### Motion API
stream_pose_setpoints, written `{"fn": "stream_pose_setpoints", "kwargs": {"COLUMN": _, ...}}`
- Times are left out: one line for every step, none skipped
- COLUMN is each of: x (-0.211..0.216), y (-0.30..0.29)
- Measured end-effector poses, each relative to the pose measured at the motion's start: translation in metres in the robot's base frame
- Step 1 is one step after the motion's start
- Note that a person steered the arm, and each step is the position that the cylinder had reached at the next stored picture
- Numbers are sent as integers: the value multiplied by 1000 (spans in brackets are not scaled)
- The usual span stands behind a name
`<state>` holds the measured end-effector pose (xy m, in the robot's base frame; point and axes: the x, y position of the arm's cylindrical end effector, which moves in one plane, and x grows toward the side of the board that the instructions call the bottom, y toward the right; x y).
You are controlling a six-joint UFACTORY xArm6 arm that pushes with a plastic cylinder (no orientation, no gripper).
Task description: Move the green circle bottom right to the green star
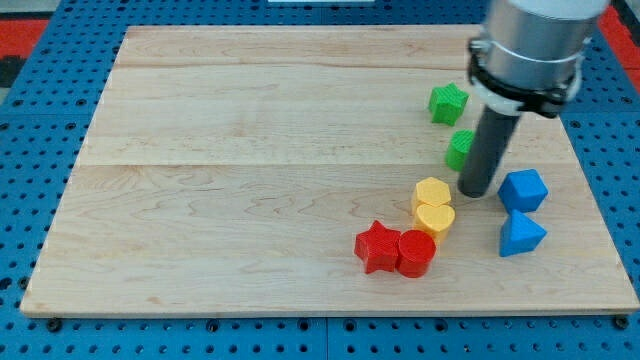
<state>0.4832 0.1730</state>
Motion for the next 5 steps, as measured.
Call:
{"fn": "stream_pose_setpoints", "kwargs": {"x": -13, "y": -9}}
{"fn": "stream_pose_setpoints", "kwargs": {"x": -31, "y": -35}}
{"fn": "stream_pose_setpoints", "kwargs": {"x": -34, "y": -38}}
{"fn": "stream_pose_setpoints", "kwargs": {"x": -32, "y": -14}}
{"fn": "stream_pose_setpoints", "kwargs": {"x": -41, "y": 16}}
